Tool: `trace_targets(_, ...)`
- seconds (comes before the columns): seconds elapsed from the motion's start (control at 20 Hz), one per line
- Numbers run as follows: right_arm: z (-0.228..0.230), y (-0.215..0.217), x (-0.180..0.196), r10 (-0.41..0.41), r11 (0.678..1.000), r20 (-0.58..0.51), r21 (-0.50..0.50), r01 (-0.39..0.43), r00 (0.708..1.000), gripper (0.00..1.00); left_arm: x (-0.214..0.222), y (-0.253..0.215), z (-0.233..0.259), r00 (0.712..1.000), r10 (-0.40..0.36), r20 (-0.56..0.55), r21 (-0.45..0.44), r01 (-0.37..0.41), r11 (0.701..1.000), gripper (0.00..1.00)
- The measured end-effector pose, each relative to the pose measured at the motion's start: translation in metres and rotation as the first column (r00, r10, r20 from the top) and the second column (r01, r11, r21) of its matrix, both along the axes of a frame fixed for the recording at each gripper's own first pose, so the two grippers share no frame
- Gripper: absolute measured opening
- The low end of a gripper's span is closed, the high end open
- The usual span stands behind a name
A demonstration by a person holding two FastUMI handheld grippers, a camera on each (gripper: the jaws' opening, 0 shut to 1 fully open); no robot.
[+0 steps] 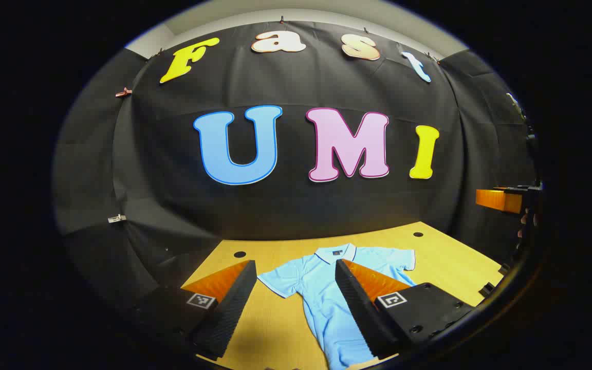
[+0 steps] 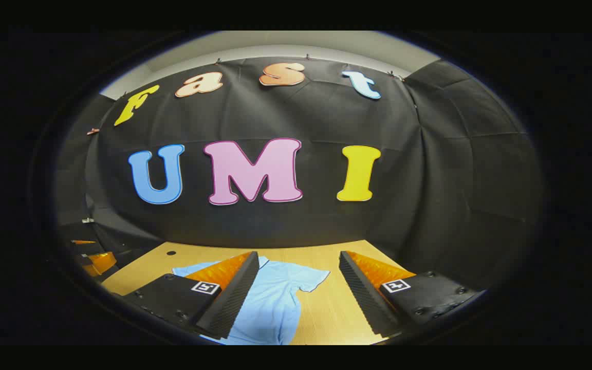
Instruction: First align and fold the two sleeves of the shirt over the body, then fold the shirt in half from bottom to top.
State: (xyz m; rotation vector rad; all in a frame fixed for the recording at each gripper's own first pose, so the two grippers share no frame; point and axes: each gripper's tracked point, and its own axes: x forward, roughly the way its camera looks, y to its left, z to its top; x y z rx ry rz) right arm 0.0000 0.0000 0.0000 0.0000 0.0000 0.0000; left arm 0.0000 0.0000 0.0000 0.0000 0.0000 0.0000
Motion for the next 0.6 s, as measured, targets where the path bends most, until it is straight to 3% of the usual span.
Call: trace_targets(0.6,-0.0054,-0.0078,0.0015,-0.008,1.0,-0.005,-0.008,0.008,1.0,0.98,0.0091,-0.006,0.0036,1.0,-0.001,0.004,-0.011,0.001,1.0,0.99)
